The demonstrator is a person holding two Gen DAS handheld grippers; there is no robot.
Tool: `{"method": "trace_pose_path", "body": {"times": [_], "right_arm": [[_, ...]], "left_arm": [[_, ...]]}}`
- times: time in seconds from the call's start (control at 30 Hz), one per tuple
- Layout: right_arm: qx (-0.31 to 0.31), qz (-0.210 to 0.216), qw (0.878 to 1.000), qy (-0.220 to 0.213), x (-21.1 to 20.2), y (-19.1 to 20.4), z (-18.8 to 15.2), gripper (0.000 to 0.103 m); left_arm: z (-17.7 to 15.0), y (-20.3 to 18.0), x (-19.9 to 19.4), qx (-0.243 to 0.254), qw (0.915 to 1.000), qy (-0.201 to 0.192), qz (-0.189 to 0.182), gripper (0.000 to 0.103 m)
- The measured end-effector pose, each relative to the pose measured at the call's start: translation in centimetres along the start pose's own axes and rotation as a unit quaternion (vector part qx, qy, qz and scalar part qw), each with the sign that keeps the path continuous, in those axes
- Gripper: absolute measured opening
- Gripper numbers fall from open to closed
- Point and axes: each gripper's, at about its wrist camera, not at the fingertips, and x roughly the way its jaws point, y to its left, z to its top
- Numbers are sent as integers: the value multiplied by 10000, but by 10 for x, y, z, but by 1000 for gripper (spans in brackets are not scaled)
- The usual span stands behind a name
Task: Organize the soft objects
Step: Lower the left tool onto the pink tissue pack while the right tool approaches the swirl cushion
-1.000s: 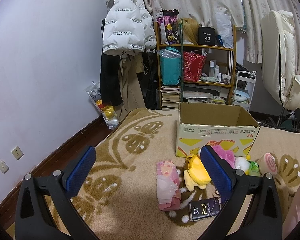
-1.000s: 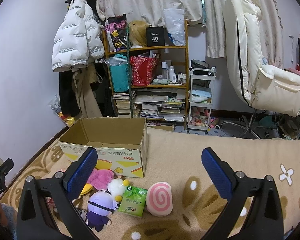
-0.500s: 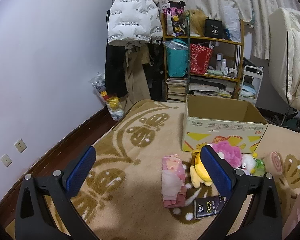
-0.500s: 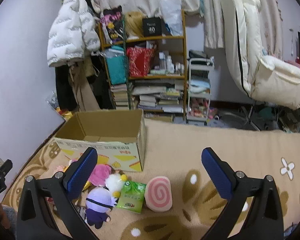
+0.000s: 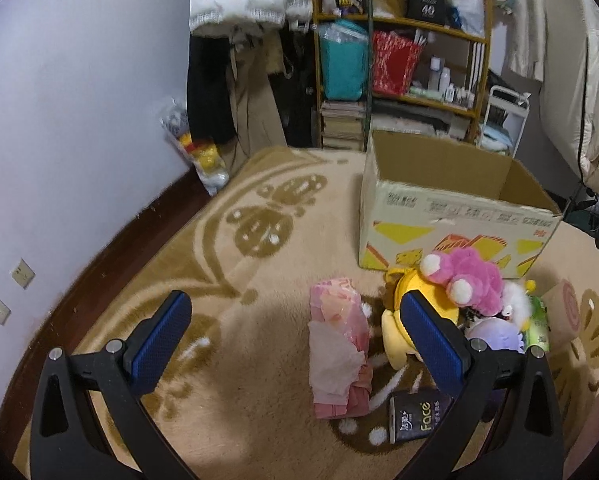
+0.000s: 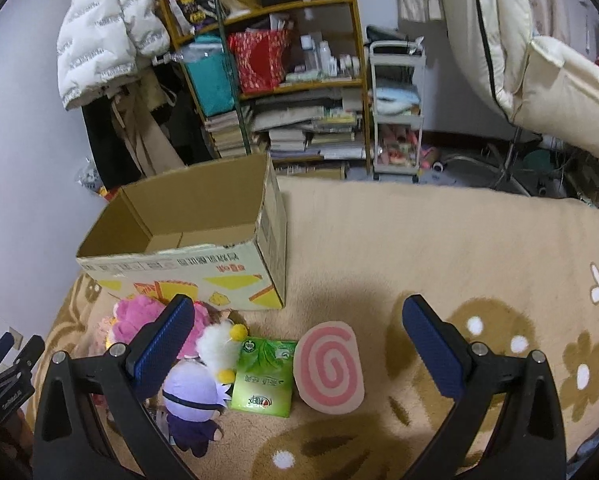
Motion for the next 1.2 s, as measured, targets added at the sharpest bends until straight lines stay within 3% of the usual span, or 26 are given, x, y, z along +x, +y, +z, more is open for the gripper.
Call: {"method": "trace_pose_path", "body": {"times": [0.2,0.33,0.73,0.97,1.2], "right_arm": [[-13,-39,9993,377,26,2,-1,103],[81,169,9985,510,39,0,0,103],[232,4,9944,1029,70,-7,-4,103],[659,153,9872,1447,84,-23,-9,80],[667,77,9849,1596,89,-26,-11,76]], "left_arm": [[0,0,34,-150,9992,364,-49,103],[3,-5,44,-49,9994,340,-3,103],[0,-3,87,-187,9966,798,0,103],[-6,-7,102,-178,9949,994,-19,103],[-14,-14,115,-77,9922,1243,64,103]]}}
